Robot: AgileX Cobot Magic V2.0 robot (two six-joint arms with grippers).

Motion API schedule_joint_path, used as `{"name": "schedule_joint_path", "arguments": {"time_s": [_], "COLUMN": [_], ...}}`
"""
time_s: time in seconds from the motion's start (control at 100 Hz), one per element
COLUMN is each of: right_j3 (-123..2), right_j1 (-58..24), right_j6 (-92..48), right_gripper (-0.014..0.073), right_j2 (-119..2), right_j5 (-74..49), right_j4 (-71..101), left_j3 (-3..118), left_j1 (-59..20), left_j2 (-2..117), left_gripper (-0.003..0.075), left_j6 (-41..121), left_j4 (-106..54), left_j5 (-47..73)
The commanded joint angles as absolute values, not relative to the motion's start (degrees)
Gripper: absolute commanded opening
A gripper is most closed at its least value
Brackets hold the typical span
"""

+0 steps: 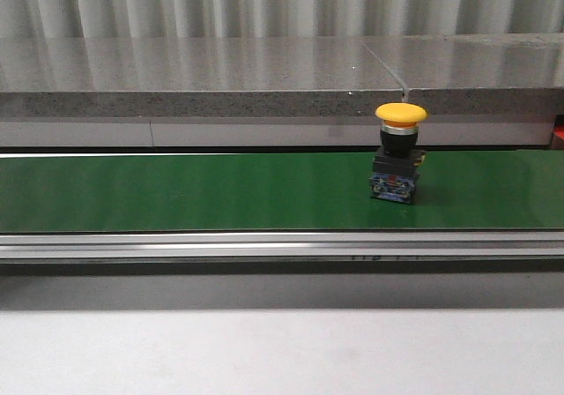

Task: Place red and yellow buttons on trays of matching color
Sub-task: 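Carry the red button into the red tray and release it, then grasp the yellow button at the belt's far end with the right gripper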

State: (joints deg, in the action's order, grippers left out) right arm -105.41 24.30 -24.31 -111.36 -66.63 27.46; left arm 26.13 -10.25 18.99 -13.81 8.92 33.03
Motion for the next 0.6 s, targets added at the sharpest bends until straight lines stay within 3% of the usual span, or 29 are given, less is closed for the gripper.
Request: {"name": "schedule_joint_path", "arguments": {"time_s": [0.0,0.59], "right_j3": [-105.2,-71.3], "right_j1": [24.4,16.5], "right_j6": [-25.8,-31.5], "right_gripper": [0.0531,0.0531], "right_j2": [-105.2,-81.9], "right_j5": [-69.0,-61.8], "right_j4": [32.2,31.0], "left_j3": [27.6,27.6], "left_j1": [-10.7,-10.7], "left_j2": [19.5,19.5], "left_gripper": [-0.0020,-0.0020], "left_j6": [-13.9,-13.9], "left_j4": [9.2,9.2], "left_j5": [29.0,29.0]}}
